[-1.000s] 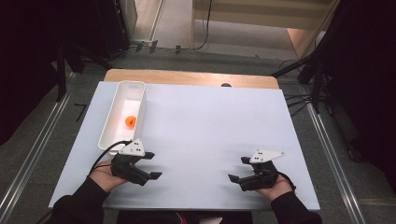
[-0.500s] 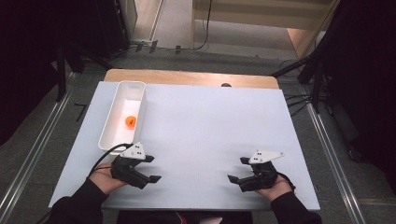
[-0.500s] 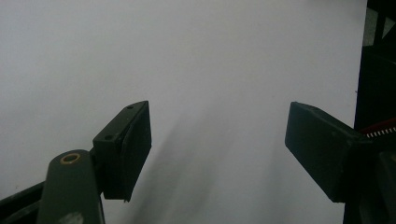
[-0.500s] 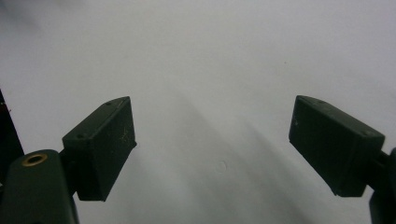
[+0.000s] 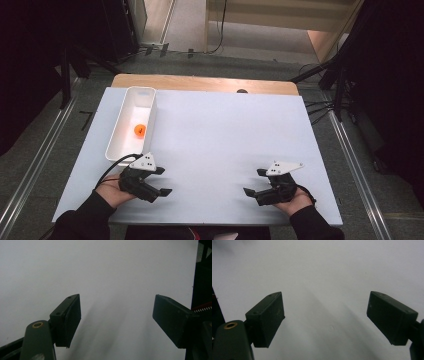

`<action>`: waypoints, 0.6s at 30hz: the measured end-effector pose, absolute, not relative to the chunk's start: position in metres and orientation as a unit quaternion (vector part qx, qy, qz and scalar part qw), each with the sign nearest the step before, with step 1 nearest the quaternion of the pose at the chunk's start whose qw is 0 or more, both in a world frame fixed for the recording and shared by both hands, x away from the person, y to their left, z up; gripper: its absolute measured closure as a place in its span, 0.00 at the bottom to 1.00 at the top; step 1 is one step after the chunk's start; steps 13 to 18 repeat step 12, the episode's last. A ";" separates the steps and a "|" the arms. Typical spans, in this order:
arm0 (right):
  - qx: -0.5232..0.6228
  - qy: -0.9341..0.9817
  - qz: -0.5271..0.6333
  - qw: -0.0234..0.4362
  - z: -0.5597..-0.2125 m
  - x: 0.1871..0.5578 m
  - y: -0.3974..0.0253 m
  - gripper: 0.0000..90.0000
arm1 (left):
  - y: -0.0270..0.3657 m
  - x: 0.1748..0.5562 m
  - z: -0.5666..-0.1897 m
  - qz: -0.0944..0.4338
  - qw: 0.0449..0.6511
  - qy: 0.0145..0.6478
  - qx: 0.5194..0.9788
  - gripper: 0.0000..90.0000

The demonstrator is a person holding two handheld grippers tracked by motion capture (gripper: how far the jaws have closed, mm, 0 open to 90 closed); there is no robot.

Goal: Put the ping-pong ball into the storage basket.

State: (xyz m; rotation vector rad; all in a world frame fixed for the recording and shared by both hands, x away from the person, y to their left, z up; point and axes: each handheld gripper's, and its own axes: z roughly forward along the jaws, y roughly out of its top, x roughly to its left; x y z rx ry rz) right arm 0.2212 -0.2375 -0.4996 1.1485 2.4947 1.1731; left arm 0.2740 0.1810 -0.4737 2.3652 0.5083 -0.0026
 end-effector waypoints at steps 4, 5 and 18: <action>0.380 0.834 0.393 0.079 -0.500 0.221 -0.238 0.15 | 0.181 0.274 -0.474 -0.001 0.353 0.196 0.915 0.26; 0.380 0.834 0.393 0.080 -0.500 0.221 -0.238 0.15 | 0.181 0.274 -0.474 -0.001 0.353 0.196 0.915 0.26; 0.380 0.834 0.392 0.079 -0.500 0.221 -0.238 0.15 | 0.181 0.274 -0.474 -0.003 0.352 0.195 0.915 0.26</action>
